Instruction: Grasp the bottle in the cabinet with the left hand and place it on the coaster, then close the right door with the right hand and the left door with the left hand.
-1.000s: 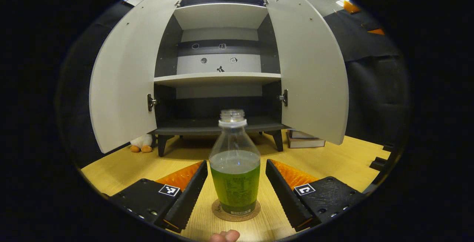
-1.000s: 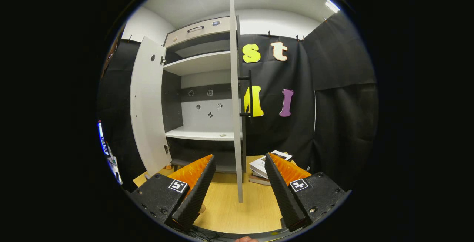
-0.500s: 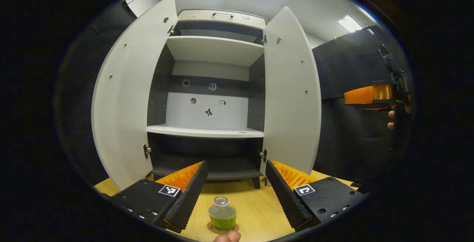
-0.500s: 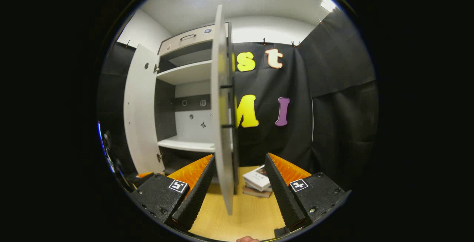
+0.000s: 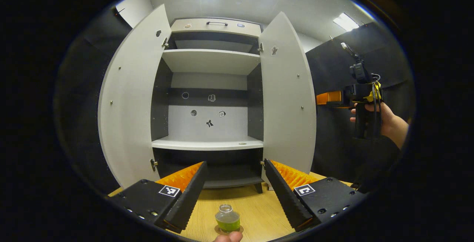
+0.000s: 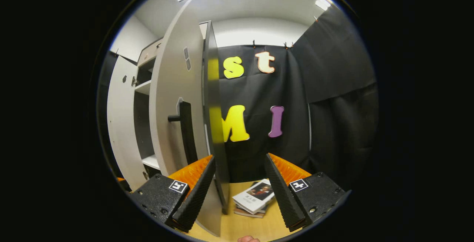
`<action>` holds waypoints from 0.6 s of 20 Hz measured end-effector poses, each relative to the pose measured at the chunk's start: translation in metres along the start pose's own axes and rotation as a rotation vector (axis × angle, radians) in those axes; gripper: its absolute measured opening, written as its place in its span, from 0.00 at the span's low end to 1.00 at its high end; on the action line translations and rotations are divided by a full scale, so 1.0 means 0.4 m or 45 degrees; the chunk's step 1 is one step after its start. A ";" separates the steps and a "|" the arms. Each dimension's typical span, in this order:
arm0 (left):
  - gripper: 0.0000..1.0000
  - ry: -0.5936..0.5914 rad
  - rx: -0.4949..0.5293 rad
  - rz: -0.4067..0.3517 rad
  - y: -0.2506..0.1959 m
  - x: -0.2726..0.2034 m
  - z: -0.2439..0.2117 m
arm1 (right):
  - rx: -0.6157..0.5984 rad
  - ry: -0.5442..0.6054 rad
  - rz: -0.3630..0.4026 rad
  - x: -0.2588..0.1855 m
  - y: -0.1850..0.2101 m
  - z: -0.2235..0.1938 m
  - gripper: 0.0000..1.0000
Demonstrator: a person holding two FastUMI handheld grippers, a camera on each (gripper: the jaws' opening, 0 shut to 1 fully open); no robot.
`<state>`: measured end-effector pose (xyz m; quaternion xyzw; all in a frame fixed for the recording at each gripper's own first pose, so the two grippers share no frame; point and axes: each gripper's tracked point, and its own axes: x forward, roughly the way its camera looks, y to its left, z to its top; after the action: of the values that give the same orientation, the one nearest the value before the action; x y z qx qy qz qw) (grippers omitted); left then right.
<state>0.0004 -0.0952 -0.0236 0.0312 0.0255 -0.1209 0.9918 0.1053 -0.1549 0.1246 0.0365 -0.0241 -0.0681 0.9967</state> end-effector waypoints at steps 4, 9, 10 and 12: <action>0.96 0.038 -0.025 0.060 0.040 -0.006 -0.023 | -0.113 -0.025 -0.025 -0.007 0.027 0.011 0.81; 0.96 0.043 -0.042 0.123 0.103 -0.019 -0.045 | -0.162 -0.021 0.057 -0.017 0.147 -0.006 0.80; 0.96 0.049 -0.041 0.146 0.119 -0.025 -0.049 | -0.136 -0.009 0.101 -0.014 0.181 -0.014 0.80; 0.96 0.041 -0.039 0.196 0.154 -0.040 -0.046 | -0.104 -0.004 0.178 -0.004 0.247 -0.021 0.81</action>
<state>-0.0012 -0.0305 -0.0377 0.0197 0.0409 -0.0432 0.9980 0.1173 -0.0564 0.1236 -0.0062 -0.0253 0.0006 0.9997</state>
